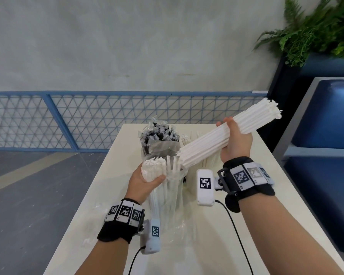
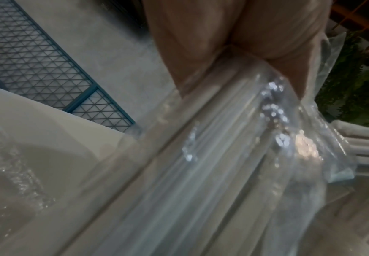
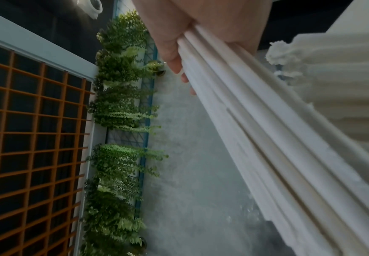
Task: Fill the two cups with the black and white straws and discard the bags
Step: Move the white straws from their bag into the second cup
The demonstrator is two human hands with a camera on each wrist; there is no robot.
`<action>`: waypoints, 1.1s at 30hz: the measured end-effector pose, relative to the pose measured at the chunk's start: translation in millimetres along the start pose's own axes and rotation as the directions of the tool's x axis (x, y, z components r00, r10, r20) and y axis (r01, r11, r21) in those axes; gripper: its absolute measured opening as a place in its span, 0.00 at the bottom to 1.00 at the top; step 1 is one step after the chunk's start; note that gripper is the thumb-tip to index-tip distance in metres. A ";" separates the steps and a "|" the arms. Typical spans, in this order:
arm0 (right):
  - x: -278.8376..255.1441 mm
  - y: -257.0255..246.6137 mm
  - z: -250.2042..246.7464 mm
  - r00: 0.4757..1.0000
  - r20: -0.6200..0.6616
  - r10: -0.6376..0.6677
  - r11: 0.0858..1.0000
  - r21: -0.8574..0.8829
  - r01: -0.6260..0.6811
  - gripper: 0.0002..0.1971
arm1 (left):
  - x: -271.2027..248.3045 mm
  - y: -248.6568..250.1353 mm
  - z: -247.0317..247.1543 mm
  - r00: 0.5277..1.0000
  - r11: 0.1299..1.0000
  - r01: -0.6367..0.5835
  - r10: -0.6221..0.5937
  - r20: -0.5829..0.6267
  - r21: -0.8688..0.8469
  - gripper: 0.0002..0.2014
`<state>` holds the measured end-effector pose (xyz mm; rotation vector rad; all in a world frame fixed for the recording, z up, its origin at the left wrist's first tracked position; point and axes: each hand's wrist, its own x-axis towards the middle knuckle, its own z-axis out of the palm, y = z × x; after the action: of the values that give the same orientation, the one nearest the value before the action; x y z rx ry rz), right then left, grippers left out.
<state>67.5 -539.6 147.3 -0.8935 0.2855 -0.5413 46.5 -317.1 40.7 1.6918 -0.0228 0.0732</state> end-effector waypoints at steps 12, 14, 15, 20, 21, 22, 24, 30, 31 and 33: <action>1.5 10.9 10.1 0.937 0.187 -0.294 0.813 -0.467 0.348 0.18 | -0.1 6.0 2.6 1.000 1.000 0.008 -0.008 0.006 -0.025 0.28; 0.6 24.4 6.2 0.944 0.220 -0.245 0.777 -0.538 0.327 0.18 | -3.4 6.2 3.7 1.000 0.999 0.010 -0.009 0.024 -0.039 0.33; 0.7 29.7 3.4 0.948 0.224 -0.227 0.768 -0.557 0.316 0.19 | -4.4 5.3 4.0 0.999 0.999 0.017 -0.016 0.028 -0.047 0.35; 6.3 36.8 -2.2 0.919 0.265 -0.292 0.751 -0.531 0.392 0.21 | -5.2 1.8 1.7 0.999 0.999 0.016 -0.014 0.038 -0.041 0.32; 7.0 36.5 -2.4 0.901 0.300 -0.315 0.729 -0.531 0.432 0.22 | -5.0 1.4 1.3 0.999 0.999 0.014 -0.013 0.039 -0.041 0.32; 7.2 36.9 -3.0 0.883 0.340 -0.323 0.699 -0.543 0.465 0.20 | -5.1 1.8 1.5 0.999 0.999 0.015 -0.014 0.037 -0.037 0.32; 8.8 41.7 -7.9 0.853 0.424 -0.303 0.609 -0.602 0.516 0.13 | -4.6 0.8 2.1 0.999 0.999 0.020 -0.018 0.038 -0.034 0.29; 15.8 57.8 -26.7 0.822 0.514 -0.244 0.464 -0.682 0.565 0.17 | -3.0 -3.1 0.2 0.999 1.000 0.024 -0.023 0.041 -0.019 0.25; 14.2 55.9 -26.6 0.790 0.521 -0.323 0.458 -0.644 0.612 0.23 | -3.2 -2.8 0.1 0.999 1.000 0.024 -0.023 0.038 -0.020 0.25; 11.1 49.5 -23.1 0.671 0.539 -0.509 0.332 -0.596 0.731 0.26 | -3.0 -2.9 0.2 0.999 0.999 0.022 -0.021 0.029 -0.024 0.25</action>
<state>82.4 -536.0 93.6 -1.9940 -0.1324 -1.0599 43.7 -317.0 37.6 1.6689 -0.0270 0.0321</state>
